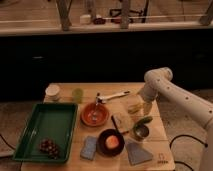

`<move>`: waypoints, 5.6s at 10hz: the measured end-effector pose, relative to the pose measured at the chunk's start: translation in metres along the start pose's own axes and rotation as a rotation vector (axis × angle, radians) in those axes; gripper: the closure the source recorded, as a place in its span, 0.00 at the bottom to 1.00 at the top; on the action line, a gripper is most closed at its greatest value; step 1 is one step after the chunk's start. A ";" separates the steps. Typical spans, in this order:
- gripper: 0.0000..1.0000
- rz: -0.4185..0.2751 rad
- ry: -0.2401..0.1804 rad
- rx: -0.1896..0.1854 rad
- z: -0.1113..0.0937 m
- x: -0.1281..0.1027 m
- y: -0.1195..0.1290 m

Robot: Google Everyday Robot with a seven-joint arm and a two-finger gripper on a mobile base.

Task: Place banana in plastic cup

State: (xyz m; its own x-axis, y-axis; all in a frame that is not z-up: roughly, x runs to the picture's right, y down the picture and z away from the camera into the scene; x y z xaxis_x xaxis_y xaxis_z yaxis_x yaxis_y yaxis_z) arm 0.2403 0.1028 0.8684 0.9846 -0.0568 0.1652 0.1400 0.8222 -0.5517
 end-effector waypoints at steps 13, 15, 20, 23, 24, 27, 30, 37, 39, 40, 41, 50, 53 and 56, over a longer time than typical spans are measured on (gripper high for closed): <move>0.20 0.028 -0.022 -0.017 0.015 0.003 -0.003; 0.20 0.032 -0.024 -0.019 0.017 0.003 -0.004; 0.20 0.046 -0.031 -0.025 0.022 0.004 -0.005; 0.20 0.052 -0.035 -0.028 0.024 0.003 -0.005; 0.20 0.054 -0.037 -0.029 0.025 0.002 -0.005; 0.20 0.062 -0.039 -0.032 0.027 0.003 -0.005; 0.20 0.066 -0.042 -0.036 0.030 0.001 -0.005; 0.20 0.079 -0.045 -0.046 0.035 -0.001 -0.005; 0.20 0.081 -0.046 -0.048 0.036 -0.003 -0.006; 0.20 0.084 -0.045 -0.051 0.037 -0.002 -0.005; 0.20 0.088 -0.045 -0.051 0.037 -0.002 -0.005; 0.56 0.103 -0.042 -0.062 0.039 -0.006 -0.003; 0.87 0.102 -0.042 -0.064 0.039 -0.005 -0.001; 0.99 0.067 -0.032 -0.051 0.013 -0.016 -0.008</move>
State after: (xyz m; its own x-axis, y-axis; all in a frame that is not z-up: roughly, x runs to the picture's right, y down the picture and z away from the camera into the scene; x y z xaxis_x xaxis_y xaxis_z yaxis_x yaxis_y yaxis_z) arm 0.2220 0.1044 0.8808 0.9882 0.0160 0.1522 0.0801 0.7933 -0.6035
